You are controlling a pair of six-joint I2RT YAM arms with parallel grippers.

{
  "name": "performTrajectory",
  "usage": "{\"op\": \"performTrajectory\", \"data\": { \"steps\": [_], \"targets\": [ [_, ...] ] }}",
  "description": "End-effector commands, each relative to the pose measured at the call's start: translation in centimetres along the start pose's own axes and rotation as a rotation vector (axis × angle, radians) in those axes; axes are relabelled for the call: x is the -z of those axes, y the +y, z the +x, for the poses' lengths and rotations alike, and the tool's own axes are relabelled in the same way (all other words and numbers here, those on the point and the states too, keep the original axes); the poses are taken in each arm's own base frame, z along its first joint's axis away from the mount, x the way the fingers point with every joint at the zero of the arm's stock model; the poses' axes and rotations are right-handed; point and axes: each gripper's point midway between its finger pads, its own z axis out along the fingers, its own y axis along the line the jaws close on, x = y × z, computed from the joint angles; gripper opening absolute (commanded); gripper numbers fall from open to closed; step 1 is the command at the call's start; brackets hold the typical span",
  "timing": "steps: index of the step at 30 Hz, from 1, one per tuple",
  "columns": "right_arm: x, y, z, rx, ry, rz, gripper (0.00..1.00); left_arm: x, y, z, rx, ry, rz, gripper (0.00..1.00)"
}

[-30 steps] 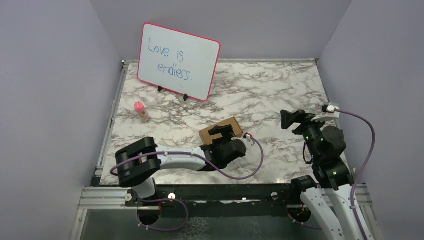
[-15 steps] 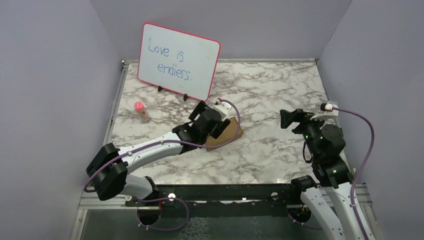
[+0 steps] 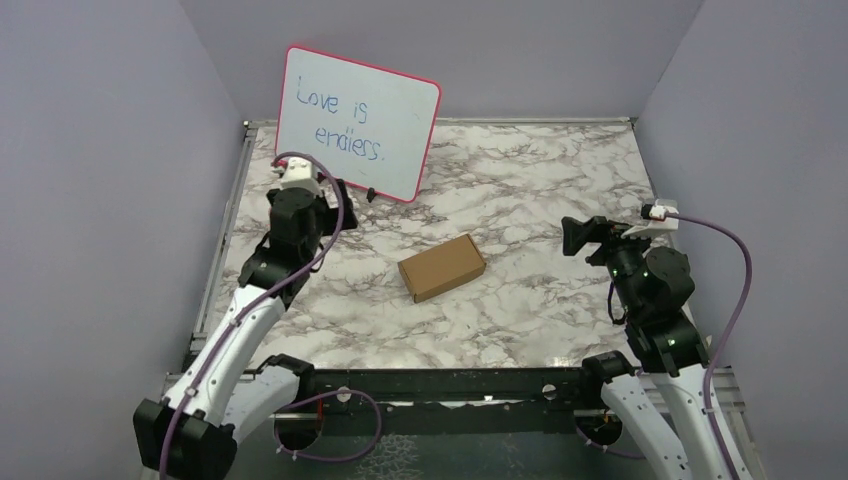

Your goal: Fold the paper box

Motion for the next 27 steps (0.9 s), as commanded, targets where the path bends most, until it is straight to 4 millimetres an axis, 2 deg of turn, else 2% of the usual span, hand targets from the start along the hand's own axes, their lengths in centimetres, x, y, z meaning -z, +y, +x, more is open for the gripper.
{"op": "performTrajectory", "data": {
  "steps": [1,6,11,17,22,27],
  "targets": [
    [0.2,-0.8,-1.0,0.029,-0.022,0.044,1.0,2.0,2.6,-0.4,0.102,-0.025,0.031,0.99],
    [0.2,-0.8,-0.9,0.024,0.0,0.049,1.0,5.5,4.2,-4.1,0.069,-0.211,0.029,0.99],
    [0.4,-0.2,-3.1,0.042,-0.077,0.021,1.0,10.2,5.0,-7.4,0.063,-0.467,0.027,0.99],
    [0.5,0.0,-4.4,0.048,-0.111,0.018,1.0,15.0,5.3,-9.3,0.082,-0.714,0.065,0.99],
    [0.3,0.3,-4.3,0.047,-0.117,0.0,1.0,16.0,6.5,-9.2,0.12,-0.757,0.017,0.99],
    [0.1,0.7,-4.0,0.045,-0.116,-0.024,1.0,15.5,7.0,-8.9,0.16,-0.74,-0.008,0.99]
  ]
}}
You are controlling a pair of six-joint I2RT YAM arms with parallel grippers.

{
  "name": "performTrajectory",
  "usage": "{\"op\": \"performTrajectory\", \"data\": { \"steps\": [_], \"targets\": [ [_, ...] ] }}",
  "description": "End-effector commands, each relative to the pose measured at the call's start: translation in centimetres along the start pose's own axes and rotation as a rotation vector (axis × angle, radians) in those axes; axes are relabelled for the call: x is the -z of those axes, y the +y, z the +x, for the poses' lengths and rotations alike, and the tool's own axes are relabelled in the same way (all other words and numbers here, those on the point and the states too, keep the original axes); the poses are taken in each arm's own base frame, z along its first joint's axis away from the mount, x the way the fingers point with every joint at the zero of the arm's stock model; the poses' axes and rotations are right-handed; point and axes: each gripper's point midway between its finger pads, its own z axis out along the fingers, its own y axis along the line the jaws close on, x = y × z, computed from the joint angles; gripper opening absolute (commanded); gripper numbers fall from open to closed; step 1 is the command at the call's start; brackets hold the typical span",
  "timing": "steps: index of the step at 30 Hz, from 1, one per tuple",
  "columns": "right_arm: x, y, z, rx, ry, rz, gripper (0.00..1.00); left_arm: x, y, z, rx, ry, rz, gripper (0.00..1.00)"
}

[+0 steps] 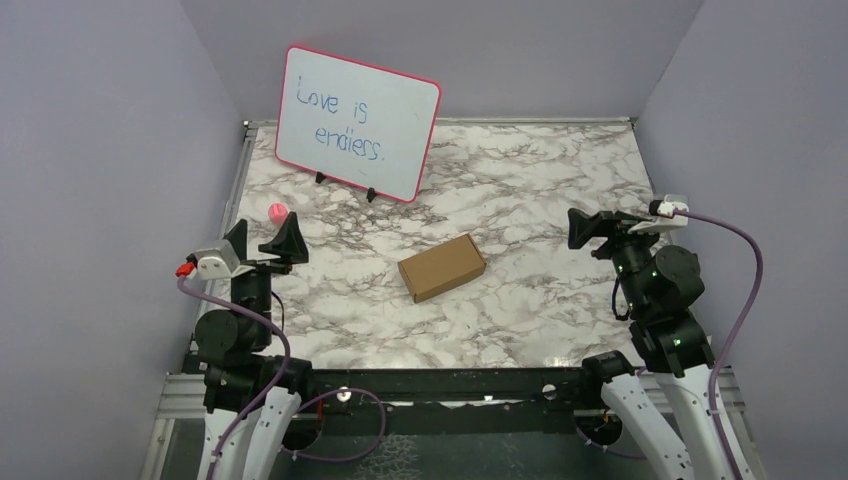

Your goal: Fold the paper box

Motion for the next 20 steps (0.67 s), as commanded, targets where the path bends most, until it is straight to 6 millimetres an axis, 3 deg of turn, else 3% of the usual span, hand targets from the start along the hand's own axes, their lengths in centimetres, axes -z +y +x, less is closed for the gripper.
{"op": "performTrajectory", "data": {
  "steps": [1,20],
  "targets": [
    [-0.1,0.6,-0.9,0.008,-0.051,-0.035,1.0,-0.2,0.9,-0.2,0.025,-0.021,-0.054,0.99],
    [-0.7,1.2,0.6,0.011,-0.017,-0.078,1.0,-0.5,0.3,0.1,0.033,-0.009,-0.025,0.99]
  ]
}}
